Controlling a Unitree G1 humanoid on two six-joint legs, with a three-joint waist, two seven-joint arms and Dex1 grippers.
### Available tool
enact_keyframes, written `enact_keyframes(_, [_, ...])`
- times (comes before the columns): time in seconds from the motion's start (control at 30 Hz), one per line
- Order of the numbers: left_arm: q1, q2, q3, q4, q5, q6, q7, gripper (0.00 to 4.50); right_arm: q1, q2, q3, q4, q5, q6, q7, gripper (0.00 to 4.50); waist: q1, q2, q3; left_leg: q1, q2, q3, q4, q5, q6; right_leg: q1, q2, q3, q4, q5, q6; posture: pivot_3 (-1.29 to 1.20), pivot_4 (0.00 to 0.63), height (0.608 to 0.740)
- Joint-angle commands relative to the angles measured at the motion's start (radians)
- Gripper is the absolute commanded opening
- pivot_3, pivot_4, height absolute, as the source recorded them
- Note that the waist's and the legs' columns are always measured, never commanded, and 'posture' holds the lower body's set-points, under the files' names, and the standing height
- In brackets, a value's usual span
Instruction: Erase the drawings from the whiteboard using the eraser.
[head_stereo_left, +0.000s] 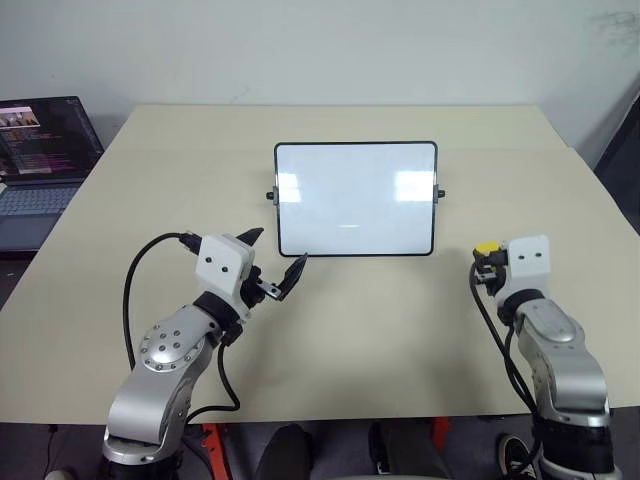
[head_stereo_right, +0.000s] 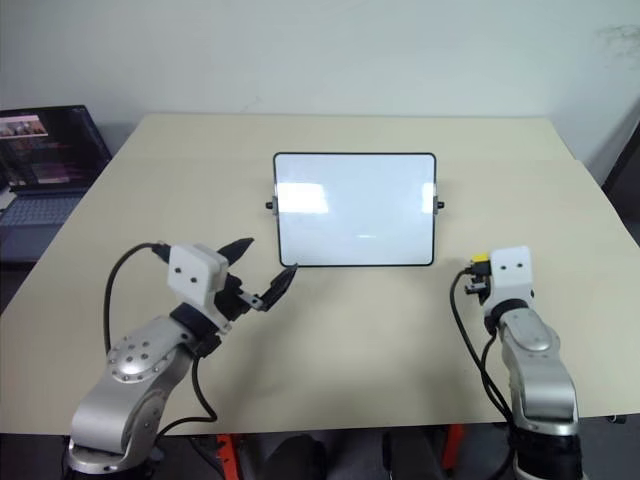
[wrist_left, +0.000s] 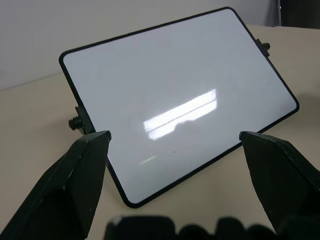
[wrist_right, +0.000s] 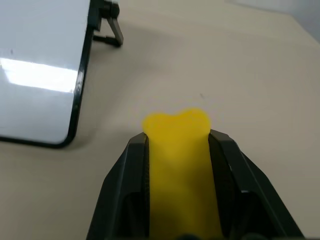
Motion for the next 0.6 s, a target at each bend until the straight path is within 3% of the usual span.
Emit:
enact_keyframes(0.03, [0.01, 0.029, -0.001, -0.024, -0.026, 0.0, -0.053, 4.5, -0.018, 0.008, 0.004, 0.005, 0.013, -0.002, -0.006, 1.28, 0.001, 0.0, 0.0, 0.0, 0.0, 0.0, 0.0, 0.0, 0.0, 0.0, 0.0, 0.0, 0.0, 0.0, 0.0, 0.0, 0.15, 0.74])
enact_keyframes(0.27, [0.09, 0.144, 0.074, -0.082, -0.244, 0.098, -0.248, 4.5, -0.035, 0.023, 0.035, 0.023, 0.016, 0.004, 0.0, 1.28, 0.0, 0.0, 0.0, -0.001, 0.0, 0.0, 0.0, -0.001, 0.0, -0.001, 0.0, 0.0, -0.001, -0.001, 0.0, 0.0, 0.15, 0.74])
enact_keyframes(0.6, [0.082, 0.291, 0.153, -0.065, -0.384, 0.155, -0.38, 4.5, -0.059, 0.026, 0.056, 0.057, 0.022, 0.005, 0.008, 1.28, 0.0, 0.001, 0.0, -0.001, 0.0, 0.0, 0.0, -0.001, 0.0, -0.001, 0.0, 0.0, -0.001, -0.001, 0.0, 0.0, 0.15, 0.74])
